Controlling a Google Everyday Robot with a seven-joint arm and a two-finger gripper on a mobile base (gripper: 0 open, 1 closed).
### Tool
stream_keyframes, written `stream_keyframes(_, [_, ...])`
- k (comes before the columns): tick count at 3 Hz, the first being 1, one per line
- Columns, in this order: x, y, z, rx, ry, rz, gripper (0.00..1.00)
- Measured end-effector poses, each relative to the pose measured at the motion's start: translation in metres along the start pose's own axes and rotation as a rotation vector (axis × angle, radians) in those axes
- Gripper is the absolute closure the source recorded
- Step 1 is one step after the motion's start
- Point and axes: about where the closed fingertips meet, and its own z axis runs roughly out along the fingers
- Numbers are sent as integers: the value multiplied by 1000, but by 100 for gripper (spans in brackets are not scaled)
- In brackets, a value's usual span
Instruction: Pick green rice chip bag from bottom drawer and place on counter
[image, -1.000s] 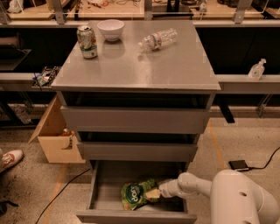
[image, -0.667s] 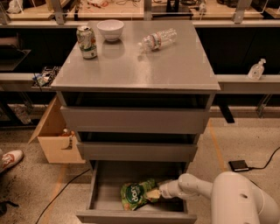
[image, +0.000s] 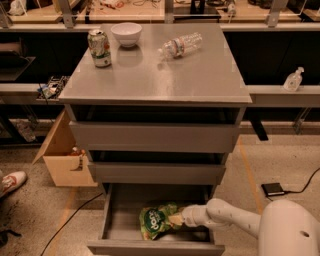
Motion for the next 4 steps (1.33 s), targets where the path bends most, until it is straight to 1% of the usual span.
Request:
stream_keyframes(1, [-35, 36, -43, -49, -101, -78, 100])
stream_keyframes(2, [-69, 57, -99, -82, -212, -151, 100])
stream_keyframes(4, [-68, 58, -103, -85, -221, -150, 100])
